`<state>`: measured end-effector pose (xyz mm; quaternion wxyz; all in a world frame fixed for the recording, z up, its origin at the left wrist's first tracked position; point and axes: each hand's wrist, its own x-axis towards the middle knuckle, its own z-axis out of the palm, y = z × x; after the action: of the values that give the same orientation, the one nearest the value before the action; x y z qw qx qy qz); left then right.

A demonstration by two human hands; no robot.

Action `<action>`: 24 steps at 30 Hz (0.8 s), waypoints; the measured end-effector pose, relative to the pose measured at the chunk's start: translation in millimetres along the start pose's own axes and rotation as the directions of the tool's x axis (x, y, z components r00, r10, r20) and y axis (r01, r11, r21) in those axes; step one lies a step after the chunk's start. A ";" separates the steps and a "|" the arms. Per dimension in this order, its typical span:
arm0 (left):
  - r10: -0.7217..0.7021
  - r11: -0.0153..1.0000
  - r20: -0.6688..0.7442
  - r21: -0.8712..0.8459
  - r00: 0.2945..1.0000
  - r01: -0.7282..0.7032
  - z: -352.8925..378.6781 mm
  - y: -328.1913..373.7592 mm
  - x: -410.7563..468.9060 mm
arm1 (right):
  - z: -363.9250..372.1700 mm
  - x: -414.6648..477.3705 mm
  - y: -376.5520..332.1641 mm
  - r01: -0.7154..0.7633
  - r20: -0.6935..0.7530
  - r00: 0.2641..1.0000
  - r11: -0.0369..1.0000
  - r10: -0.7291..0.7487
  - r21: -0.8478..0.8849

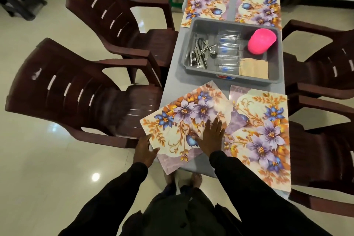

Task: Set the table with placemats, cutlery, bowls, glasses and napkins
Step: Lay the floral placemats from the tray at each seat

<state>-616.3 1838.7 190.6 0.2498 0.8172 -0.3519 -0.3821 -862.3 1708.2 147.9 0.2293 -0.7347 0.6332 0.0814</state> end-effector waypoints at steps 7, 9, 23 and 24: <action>0.475 0.716 0.290 0.422 0.831 -0.556 10.4 -17.0 26.1 | -21.4 62.2 43.1 0.321 0.103 0.943 0.946 -0.315 -0.048; 0.504 0.569 0.456 0.464 0.734 -0.679 16.9 -30.3 39.2 | -30.8 74.8 45.1 0.375 0.108 0.925 0.924 -0.366 -0.080; 0.469 0.464 0.557 0.504 0.685 -0.728 34.4 -54.5 20.3 | 68.9 -82.0 10.8 0.442 -0.006 0.897 0.897 -0.442 -0.017; 0.466 0.467 0.555 0.506 0.689 -0.725 34.8 -53.8 18.9 | 72.0 -86.9 10.4 0.436 -0.006 0.900 0.900 -0.436 -0.018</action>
<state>-614.8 1853.1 125.4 -0.0219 0.5883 -0.7716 -0.2409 -876.2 1816.5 117.6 0.2326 -0.8599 0.4534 0.0295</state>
